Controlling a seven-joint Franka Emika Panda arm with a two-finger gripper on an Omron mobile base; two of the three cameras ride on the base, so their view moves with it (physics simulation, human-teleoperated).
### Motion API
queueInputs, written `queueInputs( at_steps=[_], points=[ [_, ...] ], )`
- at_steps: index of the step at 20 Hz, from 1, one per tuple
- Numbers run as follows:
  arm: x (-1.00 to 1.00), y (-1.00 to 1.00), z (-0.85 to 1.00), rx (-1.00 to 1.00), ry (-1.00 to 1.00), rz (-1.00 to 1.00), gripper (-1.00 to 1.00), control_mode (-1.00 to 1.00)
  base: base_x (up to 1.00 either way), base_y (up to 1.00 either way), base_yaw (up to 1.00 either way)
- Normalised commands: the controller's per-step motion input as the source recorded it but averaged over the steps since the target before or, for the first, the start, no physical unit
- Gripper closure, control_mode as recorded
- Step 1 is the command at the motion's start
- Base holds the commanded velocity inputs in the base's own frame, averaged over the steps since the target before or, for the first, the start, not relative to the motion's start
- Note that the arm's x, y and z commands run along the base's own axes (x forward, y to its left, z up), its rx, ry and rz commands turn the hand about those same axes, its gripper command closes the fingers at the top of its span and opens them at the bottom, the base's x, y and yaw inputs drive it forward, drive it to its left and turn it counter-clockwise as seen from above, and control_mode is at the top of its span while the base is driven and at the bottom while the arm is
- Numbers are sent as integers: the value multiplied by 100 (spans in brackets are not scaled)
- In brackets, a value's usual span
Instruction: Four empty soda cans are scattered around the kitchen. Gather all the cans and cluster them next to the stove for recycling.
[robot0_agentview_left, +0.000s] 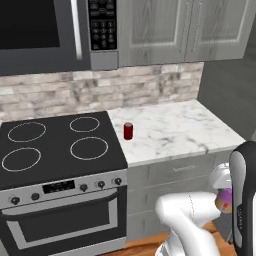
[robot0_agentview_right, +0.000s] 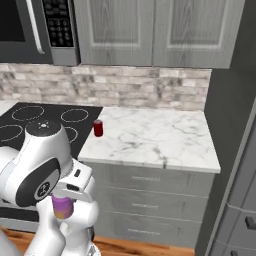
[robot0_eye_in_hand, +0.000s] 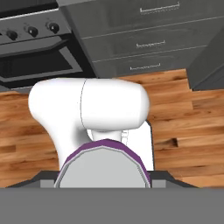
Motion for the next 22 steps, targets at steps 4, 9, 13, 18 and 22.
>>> queueInputs(
  at_steps=[4, 9, 13, 18, 22],
  points=[
    [0, 0, 0, 0, 0, 0, 100, 100, 45, 0, 0],
    [0, 0, 0, 0, 0, 0, 100, 100, 41, 0, 0],
    [0, 0, 0, 0, 0, 0, 100, 100, 26, 0, 0],
    [0, 0, 0, 0, 0, 0, 100, 100, 35, 0, 0],
    [0, 0, 0, 0, 0, 0, 100, 100, 38, 0, 0]
  ],
)
